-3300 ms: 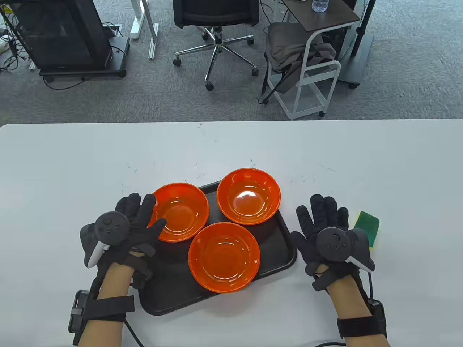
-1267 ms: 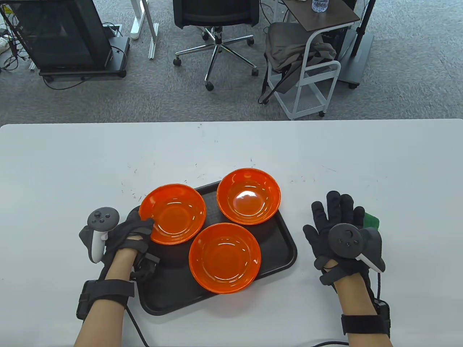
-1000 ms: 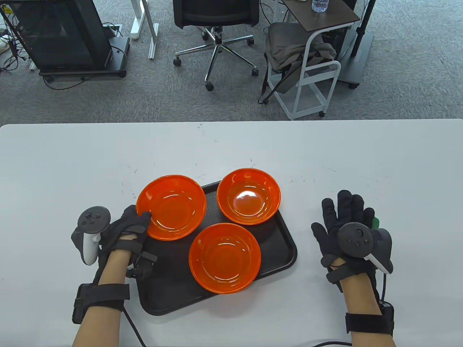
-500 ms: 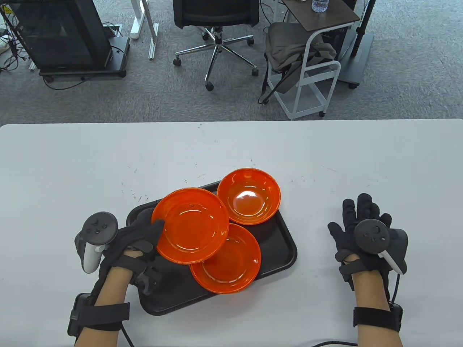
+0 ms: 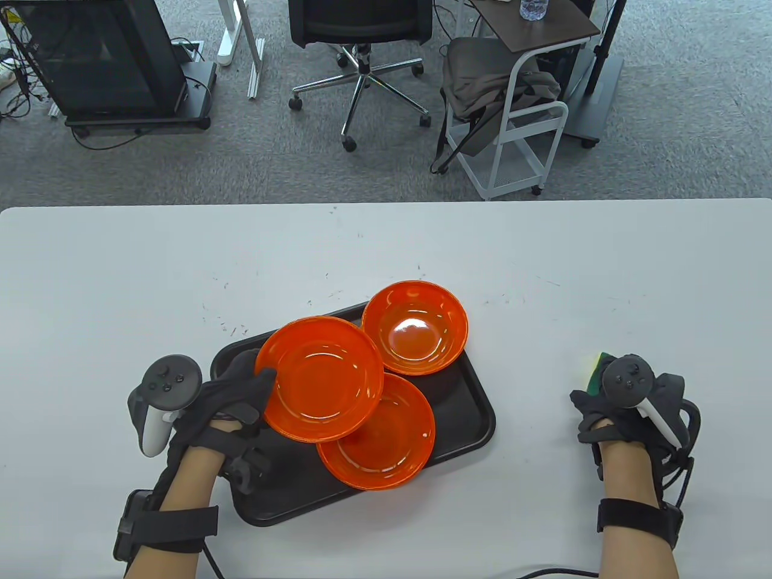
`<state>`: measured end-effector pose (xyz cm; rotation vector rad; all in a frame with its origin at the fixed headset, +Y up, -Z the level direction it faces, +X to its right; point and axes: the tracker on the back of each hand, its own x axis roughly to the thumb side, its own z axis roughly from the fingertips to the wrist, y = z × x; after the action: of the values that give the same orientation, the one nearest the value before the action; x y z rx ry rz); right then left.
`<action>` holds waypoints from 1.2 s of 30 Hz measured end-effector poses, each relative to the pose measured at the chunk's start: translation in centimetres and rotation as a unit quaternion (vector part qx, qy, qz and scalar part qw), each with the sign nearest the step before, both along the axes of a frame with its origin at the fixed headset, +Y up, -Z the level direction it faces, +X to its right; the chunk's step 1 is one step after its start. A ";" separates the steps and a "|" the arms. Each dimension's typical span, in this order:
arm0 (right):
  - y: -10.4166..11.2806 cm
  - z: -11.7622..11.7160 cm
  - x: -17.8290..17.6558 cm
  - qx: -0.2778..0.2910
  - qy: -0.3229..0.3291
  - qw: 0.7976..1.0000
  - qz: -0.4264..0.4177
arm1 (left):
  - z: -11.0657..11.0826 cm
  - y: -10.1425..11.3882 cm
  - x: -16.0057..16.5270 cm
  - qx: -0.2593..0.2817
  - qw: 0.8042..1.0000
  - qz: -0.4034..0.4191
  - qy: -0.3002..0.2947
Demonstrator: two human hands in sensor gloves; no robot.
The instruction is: Wipe bowl with sponge
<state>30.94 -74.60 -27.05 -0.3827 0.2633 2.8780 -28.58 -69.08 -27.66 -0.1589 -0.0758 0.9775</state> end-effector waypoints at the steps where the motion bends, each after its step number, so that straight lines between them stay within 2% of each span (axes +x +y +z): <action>1: -0.1 -0.1 0.0 -0.006 0.001 1.000 0.003 | 0.0 0.0 0.0 0.000 1.000 0.000 0.000; 11: -1.5 -0.9 0.5 -0.029 0.002 0.999 0.015 | 0.0 -0.2 0.2 -0.004 1.000 -0.006 -0.001; 22: -1.6 -1.1 0.5 0.020 0.019 0.998 0.064 | 0.0 -0.4 0.6 -0.006 1.000 -0.010 -0.007; 28: -0.7 -0.4 0.3 0.075 0.021 0.996 0.033 | 0.1 -0.4 0.6 -0.005 1.000 -0.011 -0.008; 36: 1.8 -0.3 -2.1 0.134 0.068 0.988 0.032 | 0.2 -0.2 0.6 0.004 1.000 -0.006 -0.009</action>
<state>28.85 -72.78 -27.39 -0.1488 -0.1157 2.9526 -27.99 -69.31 -27.46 -0.1614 -0.0957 0.9636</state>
